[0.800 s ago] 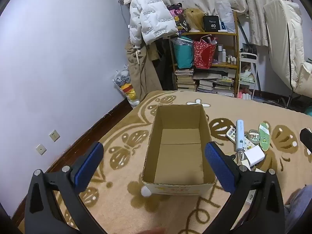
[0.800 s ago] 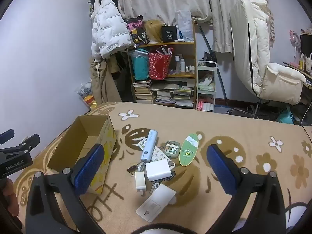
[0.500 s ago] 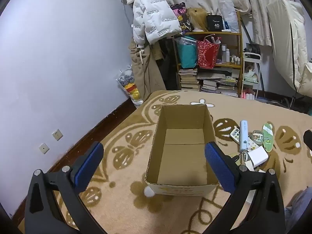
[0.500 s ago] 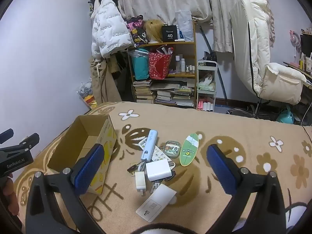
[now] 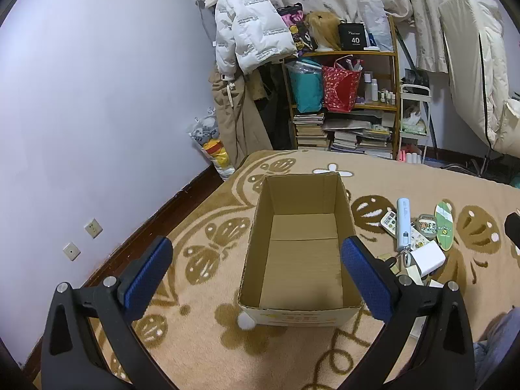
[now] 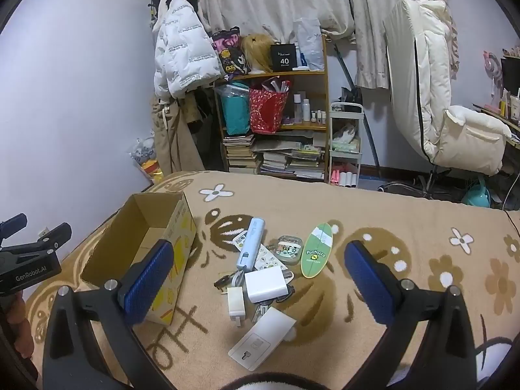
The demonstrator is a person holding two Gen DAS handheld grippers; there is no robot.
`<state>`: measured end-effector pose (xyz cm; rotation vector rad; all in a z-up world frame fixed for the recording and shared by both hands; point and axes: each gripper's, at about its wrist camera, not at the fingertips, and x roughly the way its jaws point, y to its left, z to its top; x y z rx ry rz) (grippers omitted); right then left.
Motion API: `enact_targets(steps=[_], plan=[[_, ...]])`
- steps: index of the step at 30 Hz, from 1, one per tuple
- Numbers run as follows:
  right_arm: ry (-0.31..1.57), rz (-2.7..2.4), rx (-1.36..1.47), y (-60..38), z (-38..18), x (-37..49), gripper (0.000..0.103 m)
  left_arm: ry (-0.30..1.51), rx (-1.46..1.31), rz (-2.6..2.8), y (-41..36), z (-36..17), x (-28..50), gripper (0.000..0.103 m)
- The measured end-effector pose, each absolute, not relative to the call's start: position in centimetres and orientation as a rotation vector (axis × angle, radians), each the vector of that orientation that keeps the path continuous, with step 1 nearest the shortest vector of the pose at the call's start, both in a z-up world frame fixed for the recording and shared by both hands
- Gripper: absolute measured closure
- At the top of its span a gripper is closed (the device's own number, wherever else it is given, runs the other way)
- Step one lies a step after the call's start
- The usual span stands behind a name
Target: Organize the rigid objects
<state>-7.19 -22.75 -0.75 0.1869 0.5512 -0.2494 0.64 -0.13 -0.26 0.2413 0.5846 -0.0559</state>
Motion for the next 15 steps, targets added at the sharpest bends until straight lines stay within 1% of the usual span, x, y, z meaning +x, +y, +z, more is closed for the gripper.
enact_targets(steps=[15], plan=[[0.550, -0.251, 0.185, -22.68, -0.89, -7.14, 0.000, 0.574, 0.243, -0.064, -0.33, 0.20, 0.17, 0.000]])
